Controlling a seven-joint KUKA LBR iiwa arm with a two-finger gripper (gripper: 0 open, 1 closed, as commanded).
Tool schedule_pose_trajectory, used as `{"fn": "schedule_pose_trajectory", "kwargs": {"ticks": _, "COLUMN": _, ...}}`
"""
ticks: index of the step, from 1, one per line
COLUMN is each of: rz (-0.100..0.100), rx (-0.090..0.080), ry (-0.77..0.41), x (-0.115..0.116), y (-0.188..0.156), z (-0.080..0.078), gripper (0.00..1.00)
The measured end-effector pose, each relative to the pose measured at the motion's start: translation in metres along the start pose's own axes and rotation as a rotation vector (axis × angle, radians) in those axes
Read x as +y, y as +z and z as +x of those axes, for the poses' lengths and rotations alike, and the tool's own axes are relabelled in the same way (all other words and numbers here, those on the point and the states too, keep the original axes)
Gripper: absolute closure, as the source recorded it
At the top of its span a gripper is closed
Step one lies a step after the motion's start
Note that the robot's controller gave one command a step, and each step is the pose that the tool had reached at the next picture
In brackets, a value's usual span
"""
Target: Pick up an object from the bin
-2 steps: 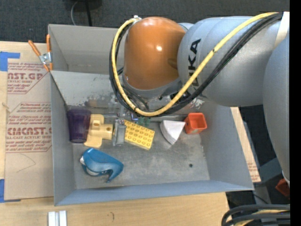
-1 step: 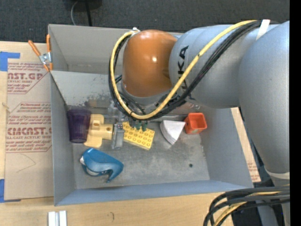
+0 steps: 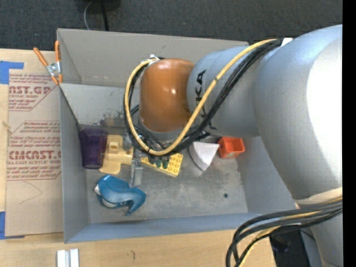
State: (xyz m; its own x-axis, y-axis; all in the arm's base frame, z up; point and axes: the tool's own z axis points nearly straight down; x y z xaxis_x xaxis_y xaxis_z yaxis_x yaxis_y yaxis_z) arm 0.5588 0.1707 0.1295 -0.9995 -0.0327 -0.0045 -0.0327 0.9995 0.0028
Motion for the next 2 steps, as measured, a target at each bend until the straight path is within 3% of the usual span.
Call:
{"fn": "schedule_pose_trajectory", "kwargs": {"ticks": 1, "rz": 0.002, "rx": 0.009, "ry": -0.010, "x": -0.0005, "y": 0.0175, "z": 0.0022, "gripper": 0.00}}
{"fn": "schedule_pose_trajectory", "kwargs": {"ticks": 2, "rz": 0.004, "rx": 0.015, "ry": -0.010, "x": 0.0005, "y": 0.0140, "z": 0.0026, "gripper": 0.00}}
